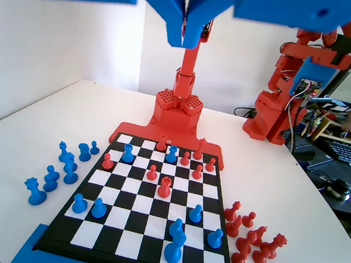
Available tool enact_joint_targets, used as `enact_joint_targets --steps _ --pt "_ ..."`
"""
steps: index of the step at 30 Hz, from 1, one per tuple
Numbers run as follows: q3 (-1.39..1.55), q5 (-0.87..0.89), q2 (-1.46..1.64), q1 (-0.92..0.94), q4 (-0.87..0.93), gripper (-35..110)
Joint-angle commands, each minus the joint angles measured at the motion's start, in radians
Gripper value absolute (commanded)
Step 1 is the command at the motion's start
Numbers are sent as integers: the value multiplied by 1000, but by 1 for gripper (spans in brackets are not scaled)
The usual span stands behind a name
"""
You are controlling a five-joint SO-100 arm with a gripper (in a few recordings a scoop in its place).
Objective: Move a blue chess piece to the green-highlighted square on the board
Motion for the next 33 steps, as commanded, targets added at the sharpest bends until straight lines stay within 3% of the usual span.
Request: enact_joint_targets --steps 1,25,28,33 --pt "6 -11 3 9 -12 1" --pt "6 -9 3 8 -11 1" --pt "6 -11 0 9 -11 18" --pt "3 -8 -29 15 -3 19"
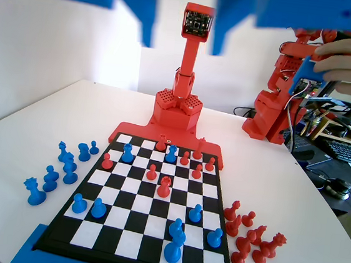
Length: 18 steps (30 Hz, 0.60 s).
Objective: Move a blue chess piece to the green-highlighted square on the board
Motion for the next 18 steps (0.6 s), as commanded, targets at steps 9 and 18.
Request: enact_joint_targets --steps 9,18 --pt "-104 -2 -181 5 -54 17" --pt "-255 -23 -445 11 -43 15"
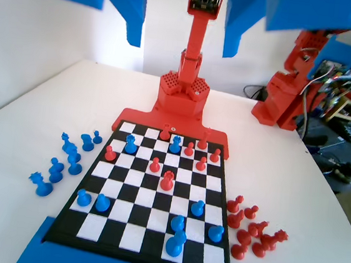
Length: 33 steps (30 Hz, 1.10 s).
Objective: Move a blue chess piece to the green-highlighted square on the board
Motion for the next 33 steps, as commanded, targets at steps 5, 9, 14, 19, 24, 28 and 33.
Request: enact_joint_targets --steps 5,9,14,19,24,28,33 --pt "-115 -72 -221 54 14 14" --pt "-126 -110 -345 103 8 14" --pt "-129 -167 -477 141 -18 14" --pt "-110 -219 -601 150 -104 15" --pt "-55 -219 -687 152 -244 15" --pt "46 -172 -718 160 -379 16" --pt "176 -104 -750 183 -555 16"
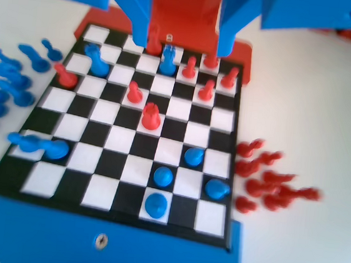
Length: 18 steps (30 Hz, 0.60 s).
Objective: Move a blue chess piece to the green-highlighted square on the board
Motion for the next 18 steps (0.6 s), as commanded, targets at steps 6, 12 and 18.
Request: enact_joint_targets --steps 6,12,18 --pt "121 78 -80 3 -236 16" --pt "120 129 -161 -55 -301 15" --pt "184 127 -186 -78 -390 15"
